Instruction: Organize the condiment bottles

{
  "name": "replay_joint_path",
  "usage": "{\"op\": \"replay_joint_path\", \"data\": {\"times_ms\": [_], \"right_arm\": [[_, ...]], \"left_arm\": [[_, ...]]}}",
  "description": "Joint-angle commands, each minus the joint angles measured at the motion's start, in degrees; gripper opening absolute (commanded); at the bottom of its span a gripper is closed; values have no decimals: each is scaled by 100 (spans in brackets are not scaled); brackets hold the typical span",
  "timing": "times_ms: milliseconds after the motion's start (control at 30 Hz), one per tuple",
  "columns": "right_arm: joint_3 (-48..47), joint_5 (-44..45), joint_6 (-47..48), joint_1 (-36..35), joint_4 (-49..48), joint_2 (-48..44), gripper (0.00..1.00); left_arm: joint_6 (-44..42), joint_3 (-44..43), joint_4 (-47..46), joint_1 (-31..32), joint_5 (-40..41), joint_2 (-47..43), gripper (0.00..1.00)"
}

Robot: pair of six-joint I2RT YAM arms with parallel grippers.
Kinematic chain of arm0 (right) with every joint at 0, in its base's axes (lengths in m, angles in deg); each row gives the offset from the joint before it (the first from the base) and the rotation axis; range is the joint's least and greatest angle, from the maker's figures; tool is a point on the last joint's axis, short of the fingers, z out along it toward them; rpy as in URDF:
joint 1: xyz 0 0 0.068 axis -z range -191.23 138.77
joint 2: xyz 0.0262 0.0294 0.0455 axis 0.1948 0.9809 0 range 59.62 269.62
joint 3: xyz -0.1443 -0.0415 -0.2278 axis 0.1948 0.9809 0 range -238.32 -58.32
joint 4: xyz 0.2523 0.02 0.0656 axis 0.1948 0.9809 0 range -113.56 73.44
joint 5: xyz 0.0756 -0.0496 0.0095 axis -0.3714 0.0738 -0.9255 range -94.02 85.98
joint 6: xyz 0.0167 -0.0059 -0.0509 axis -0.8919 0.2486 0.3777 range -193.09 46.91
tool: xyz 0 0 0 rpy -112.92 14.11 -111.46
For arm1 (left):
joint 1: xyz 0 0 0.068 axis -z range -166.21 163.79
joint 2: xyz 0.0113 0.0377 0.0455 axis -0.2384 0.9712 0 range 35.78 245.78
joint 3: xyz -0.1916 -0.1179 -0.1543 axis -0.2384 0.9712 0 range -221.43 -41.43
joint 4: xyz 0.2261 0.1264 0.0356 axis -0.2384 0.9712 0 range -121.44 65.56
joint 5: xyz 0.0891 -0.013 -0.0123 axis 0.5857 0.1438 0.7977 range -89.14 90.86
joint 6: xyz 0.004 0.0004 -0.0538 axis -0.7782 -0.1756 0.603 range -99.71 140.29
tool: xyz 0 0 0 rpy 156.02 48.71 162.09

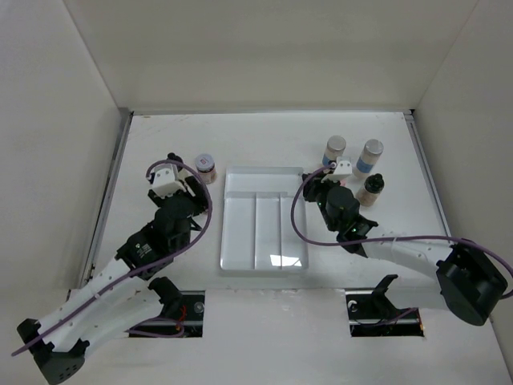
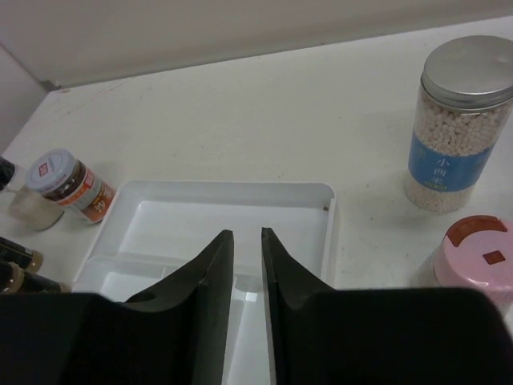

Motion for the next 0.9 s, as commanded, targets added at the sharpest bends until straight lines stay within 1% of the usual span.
{"op": "replay_joint_path", "data": {"times_ms": [0, 33, 67, 100, 167, 233, 300, 367, 500, 733, 867], "right_arm": [[-228, -209, 9, -43, -56, 86, 21], [-263, -235, 9, -44, 23, 121, 22], [-281, -253, 18, -44, 50, 148, 24], [-290, -270, 27, -44, 33, 174, 30], [-281, -288, 36, -44, -46, 218, 48], [-272, -288, 44, -44, -99, 288, 62], [-281, -288, 53, -44, -81, 306, 70], [-272, -288, 53, -44, -107, 306, 72], [-290, -288, 62, -44, -64, 333, 72], [-316, -288, 62, -44, -64, 412, 72], [-343, -315, 62, -44, -55, 491, 72]], "left_arm": [[-335, 1, -251, -67, 154, 157, 50], [-335, 10, -268, -85, 154, 262, 47], [-335, 27, -286, -129, 136, 394, 49], [-327, 27, -286, -207, 101, 560, 54], [-292, 36, -356, -374, -117, 903, 65], [-274, 150, -601, -541, -346, 1193, 68], [-274, 308, -961, -743, -531, 1474, 70], [-274, 387, -1234, -963, -680, 1738, 70], [-291, 493, -1656, -1131, -822, 2230, 69], [-291, 590, -2421, -1447, -892, 3074, 63], [-265, 511, -2685, -1605, -901, 3374, 57]]}}
